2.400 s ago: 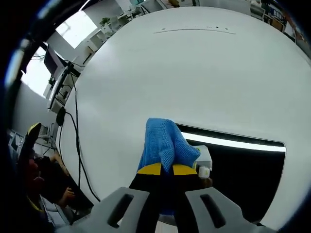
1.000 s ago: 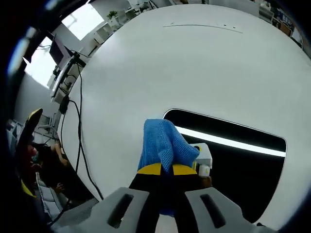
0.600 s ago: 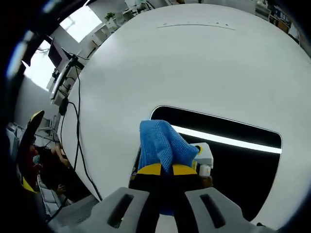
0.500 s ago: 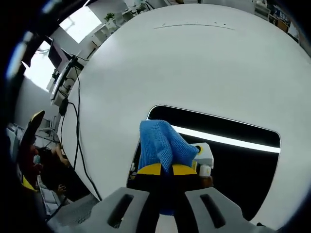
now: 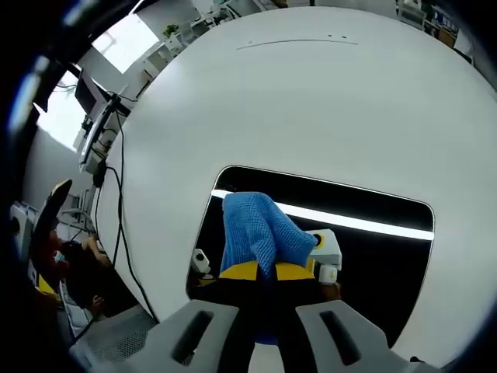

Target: Wipe the mirror surface with the cleaning cloth until all visible marks leave the cleaned area.

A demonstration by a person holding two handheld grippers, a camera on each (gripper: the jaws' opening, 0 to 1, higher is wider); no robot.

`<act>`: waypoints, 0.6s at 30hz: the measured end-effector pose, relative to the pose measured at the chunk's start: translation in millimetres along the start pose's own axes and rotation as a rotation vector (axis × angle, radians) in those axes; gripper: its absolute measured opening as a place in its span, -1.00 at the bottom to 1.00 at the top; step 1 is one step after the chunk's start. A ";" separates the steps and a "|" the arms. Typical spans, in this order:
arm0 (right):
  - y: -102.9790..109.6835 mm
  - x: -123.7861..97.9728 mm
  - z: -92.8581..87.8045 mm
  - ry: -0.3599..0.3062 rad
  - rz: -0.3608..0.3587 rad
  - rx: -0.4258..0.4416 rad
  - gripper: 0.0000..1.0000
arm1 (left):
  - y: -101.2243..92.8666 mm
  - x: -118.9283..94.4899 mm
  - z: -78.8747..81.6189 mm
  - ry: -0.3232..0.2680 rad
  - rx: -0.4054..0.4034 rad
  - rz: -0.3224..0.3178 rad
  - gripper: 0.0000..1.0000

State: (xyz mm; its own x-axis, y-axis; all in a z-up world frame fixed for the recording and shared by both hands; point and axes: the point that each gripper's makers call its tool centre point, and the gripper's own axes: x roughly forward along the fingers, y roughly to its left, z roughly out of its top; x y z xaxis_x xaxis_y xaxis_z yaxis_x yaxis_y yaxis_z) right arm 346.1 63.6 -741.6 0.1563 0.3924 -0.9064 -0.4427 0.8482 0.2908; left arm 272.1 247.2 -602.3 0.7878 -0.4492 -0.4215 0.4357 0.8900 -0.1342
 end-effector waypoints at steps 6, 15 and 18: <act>-7.9 -6.6 -4.0 -0.005 -0.001 0.017 -1.00 | -0.9 -0.4 -1.0 0.001 -0.002 0.002 0.98; -18.8 -13.4 -7.4 -0.001 -0.012 0.013 -1.00 | 0.4 1.9 -14.5 0.017 0.005 0.008 0.98; -23.6 -13.4 -7.4 -0.001 -0.015 0.011 -1.00 | 3.5 -1.1 -15.6 0.000 -0.002 0.021 0.98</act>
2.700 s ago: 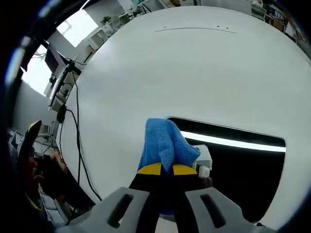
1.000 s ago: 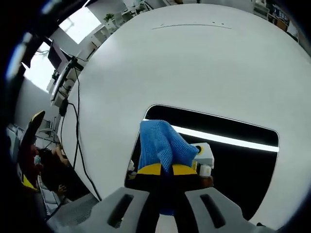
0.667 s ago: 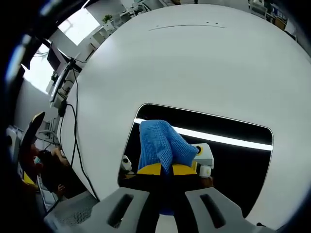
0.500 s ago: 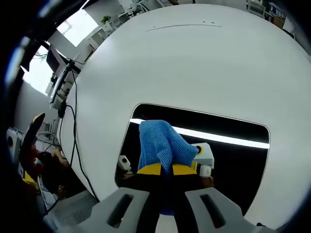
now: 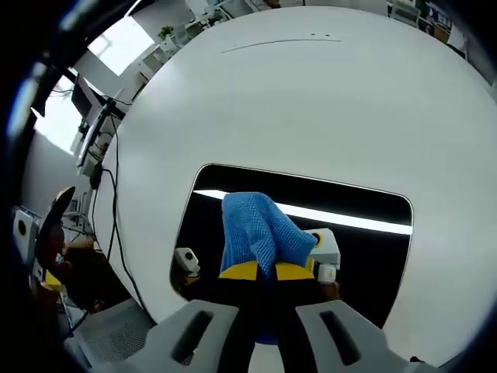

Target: Wipe the mirror surface with the cleaning cloth until all visible marks leave the cleaned area.

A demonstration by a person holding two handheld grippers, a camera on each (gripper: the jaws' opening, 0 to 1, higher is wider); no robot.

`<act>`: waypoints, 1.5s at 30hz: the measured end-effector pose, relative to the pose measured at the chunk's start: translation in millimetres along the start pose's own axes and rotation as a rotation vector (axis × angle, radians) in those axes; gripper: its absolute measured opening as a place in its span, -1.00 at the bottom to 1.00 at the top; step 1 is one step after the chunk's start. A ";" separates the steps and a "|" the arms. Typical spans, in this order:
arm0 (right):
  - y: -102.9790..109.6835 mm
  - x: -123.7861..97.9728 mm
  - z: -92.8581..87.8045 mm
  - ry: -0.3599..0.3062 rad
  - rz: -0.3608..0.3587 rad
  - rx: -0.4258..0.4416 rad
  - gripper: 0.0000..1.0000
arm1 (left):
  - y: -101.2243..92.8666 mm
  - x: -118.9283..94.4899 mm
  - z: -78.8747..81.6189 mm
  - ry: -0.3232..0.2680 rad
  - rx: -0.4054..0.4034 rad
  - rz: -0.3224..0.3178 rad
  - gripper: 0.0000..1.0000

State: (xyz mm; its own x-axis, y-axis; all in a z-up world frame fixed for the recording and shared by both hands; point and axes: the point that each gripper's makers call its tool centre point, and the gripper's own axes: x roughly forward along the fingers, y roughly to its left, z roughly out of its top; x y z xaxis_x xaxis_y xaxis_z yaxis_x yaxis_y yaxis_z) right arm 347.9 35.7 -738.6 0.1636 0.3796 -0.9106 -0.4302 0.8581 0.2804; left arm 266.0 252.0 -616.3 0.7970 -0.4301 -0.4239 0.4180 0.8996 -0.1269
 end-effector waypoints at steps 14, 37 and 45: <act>-16.1 -3.3 -1.4 -0.002 -0.007 -0.013 -1.00 | -6.5 2.4 1.6 -0.002 0.002 -0.007 0.98; -51.0 -16.4 -7.7 -0.011 -0.032 0.003 -1.00 | -11.7 3.5 2.7 0.003 -0.003 -0.009 0.98; -60.4 -22.0 -11.5 -0.008 -0.042 0.002 -1.00 | -13.2 5.9 3.3 0.000 -0.015 -0.011 0.98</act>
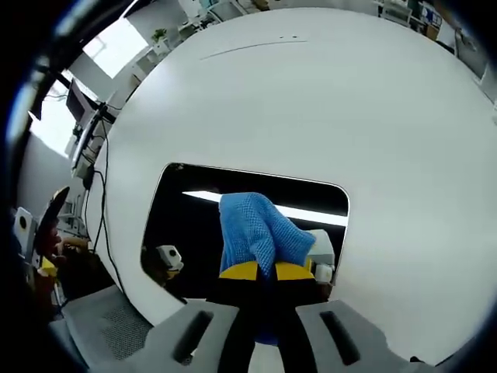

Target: Wipe the mirror surface with the cleaning cloth until all visible marks leave the cleaned area.

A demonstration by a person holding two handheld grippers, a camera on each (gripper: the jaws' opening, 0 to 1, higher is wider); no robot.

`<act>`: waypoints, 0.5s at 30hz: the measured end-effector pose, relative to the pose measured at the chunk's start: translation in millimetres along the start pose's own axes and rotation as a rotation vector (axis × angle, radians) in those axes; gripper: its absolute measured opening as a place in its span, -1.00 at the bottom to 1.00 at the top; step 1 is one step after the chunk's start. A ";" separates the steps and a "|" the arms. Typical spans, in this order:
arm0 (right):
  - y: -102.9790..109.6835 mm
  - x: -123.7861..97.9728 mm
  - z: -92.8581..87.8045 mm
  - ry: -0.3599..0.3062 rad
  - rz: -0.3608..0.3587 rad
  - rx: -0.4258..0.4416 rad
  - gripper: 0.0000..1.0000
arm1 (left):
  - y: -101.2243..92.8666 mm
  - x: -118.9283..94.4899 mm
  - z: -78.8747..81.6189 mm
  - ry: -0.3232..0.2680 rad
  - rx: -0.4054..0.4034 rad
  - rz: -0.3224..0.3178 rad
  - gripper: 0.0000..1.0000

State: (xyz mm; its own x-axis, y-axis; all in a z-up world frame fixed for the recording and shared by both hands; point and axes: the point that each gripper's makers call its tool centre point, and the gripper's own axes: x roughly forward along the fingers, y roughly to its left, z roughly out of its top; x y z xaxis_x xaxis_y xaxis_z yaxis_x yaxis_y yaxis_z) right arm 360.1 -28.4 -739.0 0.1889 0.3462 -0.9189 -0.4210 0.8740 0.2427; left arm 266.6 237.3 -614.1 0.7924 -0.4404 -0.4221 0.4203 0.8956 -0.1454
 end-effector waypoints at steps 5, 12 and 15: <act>-9.5 -3.3 -2.5 0.000 -0.011 0.009 -1.00 | -0.9 0.7 -3.7 0.010 -0.005 -0.004 0.98; -25.3 -5.4 -4.8 -0.008 -0.033 0.037 -1.00 | 0.2 0.9 -4.5 0.010 -0.012 -0.003 0.98; -30.6 -6.5 -5.6 -0.010 -0.040 0.050 -1.00 | 0.6 1.2 -4.0 0.008 -0.011 0.000 0.98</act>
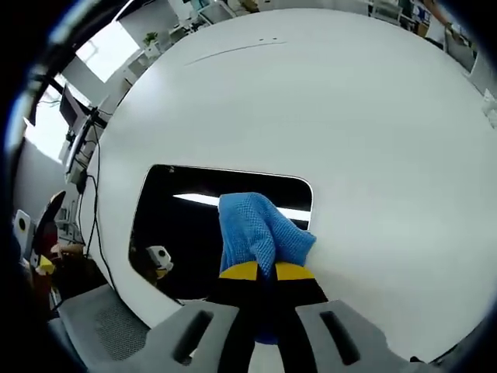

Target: Wipe the mirror surface with the cleaning cloth until all visible marks leave the cleaned area.

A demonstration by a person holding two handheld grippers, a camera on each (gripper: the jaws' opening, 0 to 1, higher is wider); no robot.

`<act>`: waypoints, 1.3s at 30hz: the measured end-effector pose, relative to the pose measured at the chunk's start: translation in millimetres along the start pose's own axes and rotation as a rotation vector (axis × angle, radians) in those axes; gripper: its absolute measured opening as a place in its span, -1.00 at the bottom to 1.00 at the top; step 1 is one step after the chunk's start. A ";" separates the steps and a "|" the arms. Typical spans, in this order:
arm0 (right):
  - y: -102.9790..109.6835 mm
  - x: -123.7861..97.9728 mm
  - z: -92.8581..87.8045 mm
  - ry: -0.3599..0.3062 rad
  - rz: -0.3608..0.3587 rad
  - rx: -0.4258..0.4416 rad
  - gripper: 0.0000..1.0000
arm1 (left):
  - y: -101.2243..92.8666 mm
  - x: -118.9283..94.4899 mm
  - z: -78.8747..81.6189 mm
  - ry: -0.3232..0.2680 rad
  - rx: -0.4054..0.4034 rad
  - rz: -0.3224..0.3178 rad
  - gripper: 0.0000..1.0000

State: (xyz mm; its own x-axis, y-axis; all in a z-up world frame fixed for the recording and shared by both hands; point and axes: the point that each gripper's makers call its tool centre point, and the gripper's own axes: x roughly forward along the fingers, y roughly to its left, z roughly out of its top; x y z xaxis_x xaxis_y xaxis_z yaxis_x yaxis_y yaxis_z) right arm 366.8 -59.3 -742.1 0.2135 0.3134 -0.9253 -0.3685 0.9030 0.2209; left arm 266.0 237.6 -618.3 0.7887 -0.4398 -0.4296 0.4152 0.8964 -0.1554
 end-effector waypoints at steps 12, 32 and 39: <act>-14.7 -2.0 -2.0 -0.012 -0.037 0.038 -1.00 | -0.1 1.1 1.2 -0.006 0.004 -0.003 0.98; -20.4 -6.3 -5.4 -0.019 -0.080 0.077 -1.00 | 1.3 1.4 2.0 -0.012 0.001 0.000 0.98; -19.4 -7.2 -6.1 -0.036 -0.086 0.095 -1.00 | 0.7 1.4 2.4 -0.014 -0.002 -0.003 0.98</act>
State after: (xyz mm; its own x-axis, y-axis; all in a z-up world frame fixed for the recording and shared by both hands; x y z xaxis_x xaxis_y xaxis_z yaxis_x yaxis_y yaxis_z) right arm 366.9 -80.9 -741.7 0.2738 0.2427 -0.9307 -0.2606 0.9502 0.1711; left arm 268.4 237.5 -616.9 0.7940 -0.4428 -0.4165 0.4162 0.8954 -0.1584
